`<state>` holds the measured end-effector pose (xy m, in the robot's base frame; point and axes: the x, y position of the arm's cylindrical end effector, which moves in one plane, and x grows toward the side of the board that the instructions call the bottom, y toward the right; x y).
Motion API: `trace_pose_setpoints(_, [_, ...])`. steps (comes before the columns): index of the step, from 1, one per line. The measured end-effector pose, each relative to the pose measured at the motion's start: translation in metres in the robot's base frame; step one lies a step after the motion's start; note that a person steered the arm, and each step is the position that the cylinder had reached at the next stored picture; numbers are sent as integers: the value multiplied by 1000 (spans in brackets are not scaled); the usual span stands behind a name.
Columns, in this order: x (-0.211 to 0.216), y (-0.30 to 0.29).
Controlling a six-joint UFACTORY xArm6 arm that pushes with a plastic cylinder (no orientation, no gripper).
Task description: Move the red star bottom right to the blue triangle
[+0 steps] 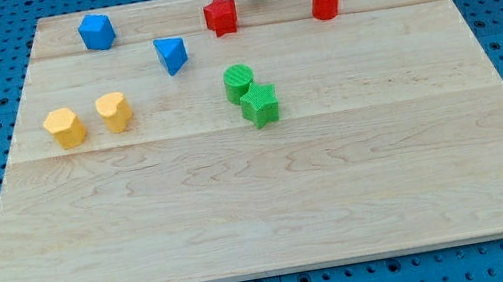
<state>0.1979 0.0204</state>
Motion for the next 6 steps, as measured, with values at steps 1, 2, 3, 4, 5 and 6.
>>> trace_pose_setpoints(1, [40, 6])
trace_pose_setpoints(2, [118, 25])
trace_pose_setpoints(3, [133, 83])
trace_pose_setpoints(4, [85, 56])
trace_pose_setpoints(5, [37, 11])
trace_pose_setpoints(6, [17, -11])
